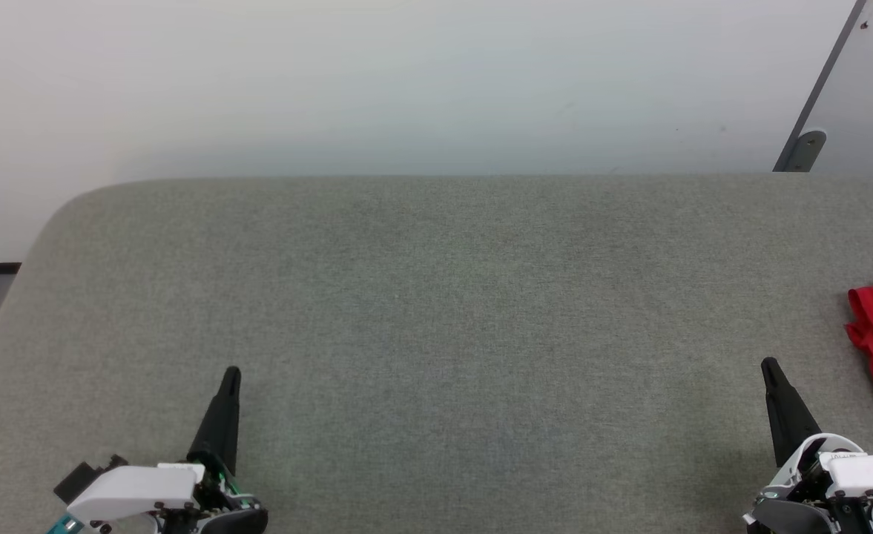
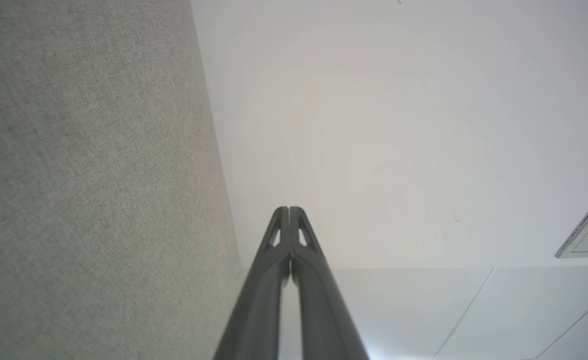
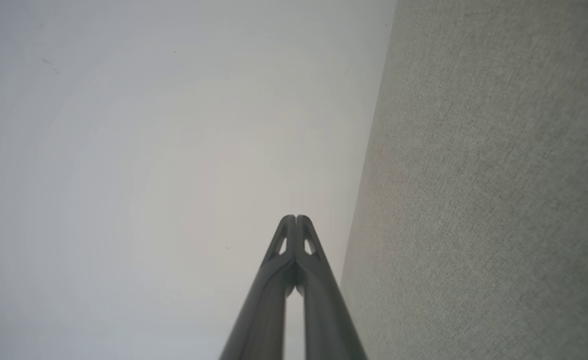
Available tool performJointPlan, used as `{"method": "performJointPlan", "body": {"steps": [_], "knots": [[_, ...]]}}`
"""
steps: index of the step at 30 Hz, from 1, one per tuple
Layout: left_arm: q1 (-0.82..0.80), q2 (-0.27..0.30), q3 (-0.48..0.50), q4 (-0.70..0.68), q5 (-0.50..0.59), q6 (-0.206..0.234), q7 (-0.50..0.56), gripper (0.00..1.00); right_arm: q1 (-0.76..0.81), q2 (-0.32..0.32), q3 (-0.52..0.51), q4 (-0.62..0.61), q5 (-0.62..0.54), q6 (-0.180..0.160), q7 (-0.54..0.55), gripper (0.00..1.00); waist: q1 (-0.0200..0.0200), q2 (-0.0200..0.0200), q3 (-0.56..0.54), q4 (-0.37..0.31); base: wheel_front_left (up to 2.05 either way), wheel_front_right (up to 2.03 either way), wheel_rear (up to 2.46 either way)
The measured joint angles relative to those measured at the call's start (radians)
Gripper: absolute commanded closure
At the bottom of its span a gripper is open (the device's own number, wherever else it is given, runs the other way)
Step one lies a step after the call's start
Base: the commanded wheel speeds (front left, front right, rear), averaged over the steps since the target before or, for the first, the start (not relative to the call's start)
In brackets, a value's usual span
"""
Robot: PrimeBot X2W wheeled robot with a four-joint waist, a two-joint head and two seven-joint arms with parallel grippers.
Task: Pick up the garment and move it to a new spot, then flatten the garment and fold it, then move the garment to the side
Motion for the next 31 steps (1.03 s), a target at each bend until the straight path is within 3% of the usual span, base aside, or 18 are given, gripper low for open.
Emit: {"method": "performJointPlan", "body": {"steps": [31], "knots": [[0.000,-0.003,0.004,0.000,0.004,0.000,0.004,1.00,0.000,0.001,-0.001,0.000,-0.002,0.000,0.001,1.00,0.0000,0.0000,0.000,0.000,0.00,0.00,0.00]]}}
